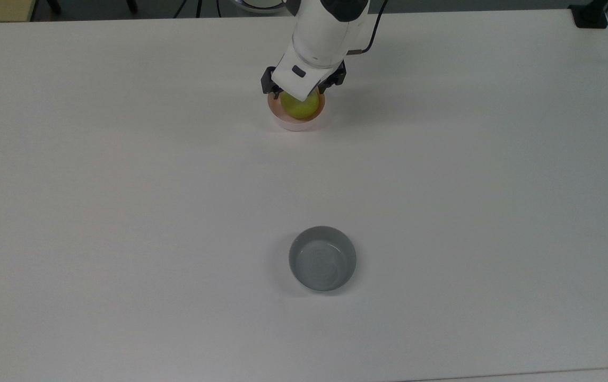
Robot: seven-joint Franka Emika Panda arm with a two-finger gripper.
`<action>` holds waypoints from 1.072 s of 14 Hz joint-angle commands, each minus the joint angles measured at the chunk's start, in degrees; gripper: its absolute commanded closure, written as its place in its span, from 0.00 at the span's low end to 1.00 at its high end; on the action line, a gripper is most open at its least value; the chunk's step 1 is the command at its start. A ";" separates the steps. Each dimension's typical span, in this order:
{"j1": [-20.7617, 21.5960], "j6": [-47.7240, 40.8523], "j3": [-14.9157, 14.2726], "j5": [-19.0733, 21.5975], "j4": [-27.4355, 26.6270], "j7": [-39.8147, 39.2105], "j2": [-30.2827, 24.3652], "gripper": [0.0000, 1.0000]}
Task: Place the pear in the bowl
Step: 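Open the gripper to release the pear and raise the arm away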
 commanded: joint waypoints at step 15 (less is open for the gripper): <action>-12.99 -16.98 -1.98 4.64 22.99 0.40 -8.83 0.00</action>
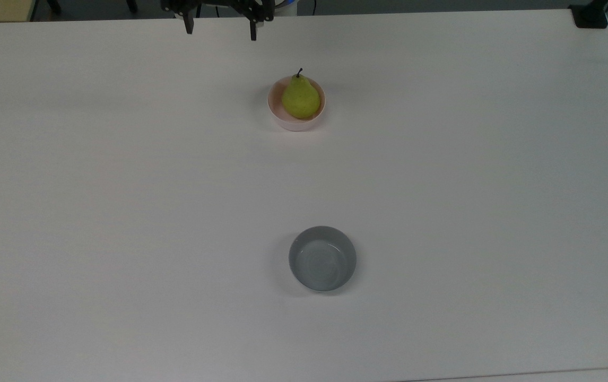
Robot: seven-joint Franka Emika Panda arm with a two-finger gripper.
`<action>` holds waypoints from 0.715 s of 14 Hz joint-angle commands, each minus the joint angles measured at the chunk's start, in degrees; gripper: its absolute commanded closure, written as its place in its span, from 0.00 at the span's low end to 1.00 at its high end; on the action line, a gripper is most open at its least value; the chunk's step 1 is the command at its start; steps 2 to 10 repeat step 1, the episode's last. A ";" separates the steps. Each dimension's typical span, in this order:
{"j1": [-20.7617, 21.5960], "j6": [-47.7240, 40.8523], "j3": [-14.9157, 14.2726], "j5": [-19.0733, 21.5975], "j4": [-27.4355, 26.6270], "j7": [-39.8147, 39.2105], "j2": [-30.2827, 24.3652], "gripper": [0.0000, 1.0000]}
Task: Place the pear in the bowl
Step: 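Open the gripper to release the pear and raise the arm away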
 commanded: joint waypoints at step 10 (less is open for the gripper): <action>-0.20 -2.32 -0.46 1.01 1.34 0.31 -0.78 0.00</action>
